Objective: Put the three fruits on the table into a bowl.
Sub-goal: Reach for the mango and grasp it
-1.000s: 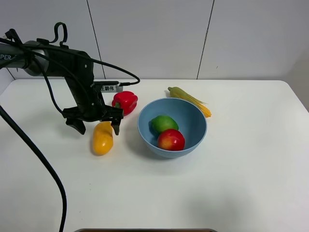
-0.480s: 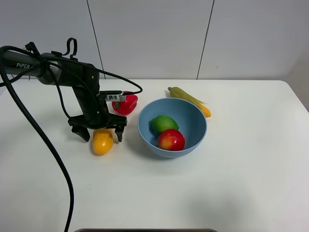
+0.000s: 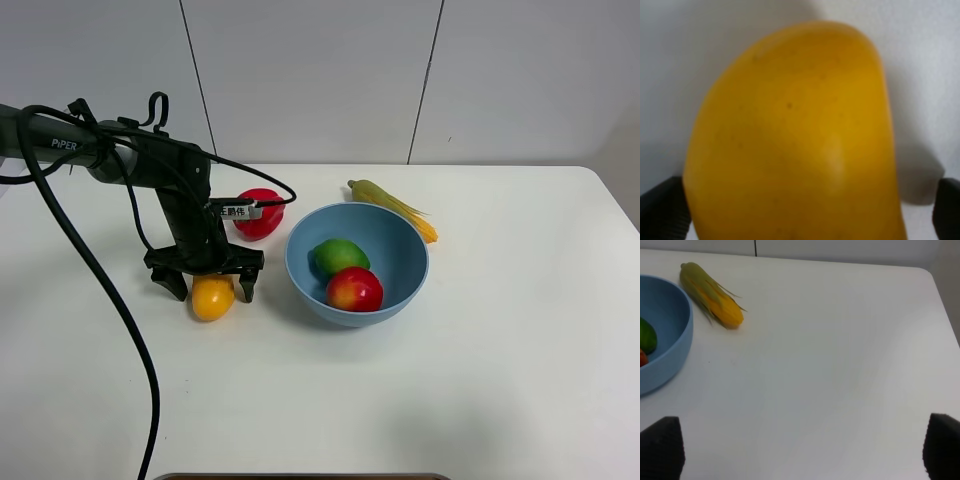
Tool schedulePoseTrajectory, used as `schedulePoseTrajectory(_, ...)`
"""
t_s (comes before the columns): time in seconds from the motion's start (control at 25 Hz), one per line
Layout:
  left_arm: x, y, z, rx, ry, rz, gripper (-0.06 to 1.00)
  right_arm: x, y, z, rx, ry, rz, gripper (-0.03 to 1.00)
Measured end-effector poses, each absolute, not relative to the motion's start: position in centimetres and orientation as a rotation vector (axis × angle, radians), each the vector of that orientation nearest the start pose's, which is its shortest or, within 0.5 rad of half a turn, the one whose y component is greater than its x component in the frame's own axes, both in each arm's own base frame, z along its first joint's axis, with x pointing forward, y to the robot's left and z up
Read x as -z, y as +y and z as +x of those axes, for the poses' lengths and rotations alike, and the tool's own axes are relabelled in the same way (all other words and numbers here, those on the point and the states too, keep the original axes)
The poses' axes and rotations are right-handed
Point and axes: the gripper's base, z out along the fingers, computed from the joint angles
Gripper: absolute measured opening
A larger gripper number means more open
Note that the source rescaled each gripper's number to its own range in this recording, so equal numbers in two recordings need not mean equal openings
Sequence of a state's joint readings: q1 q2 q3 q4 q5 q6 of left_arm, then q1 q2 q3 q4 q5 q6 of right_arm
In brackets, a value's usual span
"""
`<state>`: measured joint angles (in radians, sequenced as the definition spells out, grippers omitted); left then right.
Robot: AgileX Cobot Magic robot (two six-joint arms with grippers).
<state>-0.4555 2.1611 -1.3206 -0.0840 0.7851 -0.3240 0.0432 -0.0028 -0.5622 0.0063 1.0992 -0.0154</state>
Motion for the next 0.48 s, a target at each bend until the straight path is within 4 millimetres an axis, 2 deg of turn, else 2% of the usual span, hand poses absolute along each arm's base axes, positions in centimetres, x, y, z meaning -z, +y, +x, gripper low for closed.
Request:
schedulePoseTrajectory(0.12, -8.98, -17.64, 34.83, 0.104, 3.129, 0.118, 0.97, -29.11, -0.01, -1.46, -0.025, 2.017, -0.060, 0.84)
schedulePoseTrajectory(0.2, -8.98, -17.59, 34.84, 0.096, 3.126, 0.126, 0.91, -29.11, -0.01, -1.46, -0.025, 2.017, -0.060, 0.84)
schedulePoseTrajectory(0.32, -8.98, -17.53, 34.88, 0.084, 3.123, 0.138, 0.68, -29.11, -0.01, -1.46, -0.025, 2.017, -0.060, 0.84)
schedulePoseTrajectory(0.48, -8.96, -17.52, 34.88, 0.084, 3.122, 0.144, 0.28, -29.11, -0.01, -1.46, -0.025, 2.017, -0.060, 0.84)
